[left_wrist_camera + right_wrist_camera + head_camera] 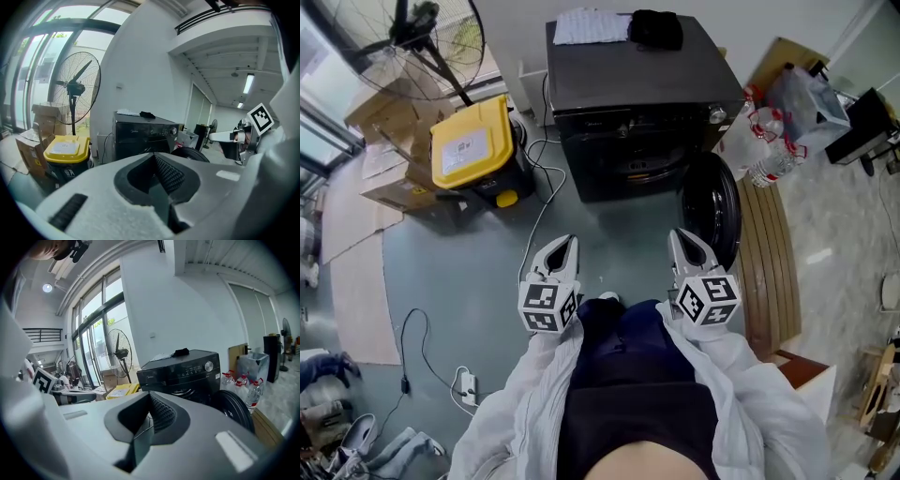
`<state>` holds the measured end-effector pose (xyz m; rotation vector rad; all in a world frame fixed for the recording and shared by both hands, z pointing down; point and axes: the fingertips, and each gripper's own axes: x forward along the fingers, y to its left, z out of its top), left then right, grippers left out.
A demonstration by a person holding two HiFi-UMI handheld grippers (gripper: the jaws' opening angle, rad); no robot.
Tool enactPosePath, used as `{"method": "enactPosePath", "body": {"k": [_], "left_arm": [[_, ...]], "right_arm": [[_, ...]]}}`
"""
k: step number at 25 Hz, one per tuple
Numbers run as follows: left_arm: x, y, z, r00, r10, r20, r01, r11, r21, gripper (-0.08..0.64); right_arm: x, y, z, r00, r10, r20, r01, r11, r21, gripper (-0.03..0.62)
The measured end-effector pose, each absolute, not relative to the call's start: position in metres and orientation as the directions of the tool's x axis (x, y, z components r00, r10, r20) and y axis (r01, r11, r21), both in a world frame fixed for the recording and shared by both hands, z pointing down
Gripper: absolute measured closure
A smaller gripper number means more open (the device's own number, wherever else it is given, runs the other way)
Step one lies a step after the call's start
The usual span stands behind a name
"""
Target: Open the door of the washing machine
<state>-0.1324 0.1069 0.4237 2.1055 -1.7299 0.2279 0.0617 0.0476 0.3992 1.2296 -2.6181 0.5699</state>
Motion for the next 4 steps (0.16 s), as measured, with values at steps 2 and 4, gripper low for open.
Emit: {"method": "enactPosePath", "body": {"k": [2,4], "left_arm": [[-0.1330,0.1052,0.4239,0.226,-0.900,0.373,-0.966,-0.159,0.202,0.560],[-0.1332,0.1033,0.4237,0.232,-0.899,0.370,-0.966,-0.167,0.200,0.561]], "right_arm": [[0.0603,0.0481,0.3998,-0.634,-0.698,0.332,-0.773,0.578,-0.260,0.584],[0.0598,0.0482,0.4005,-0.632,-0.700,0.333,-0.775,0.575,-0.261,0.584]]}}
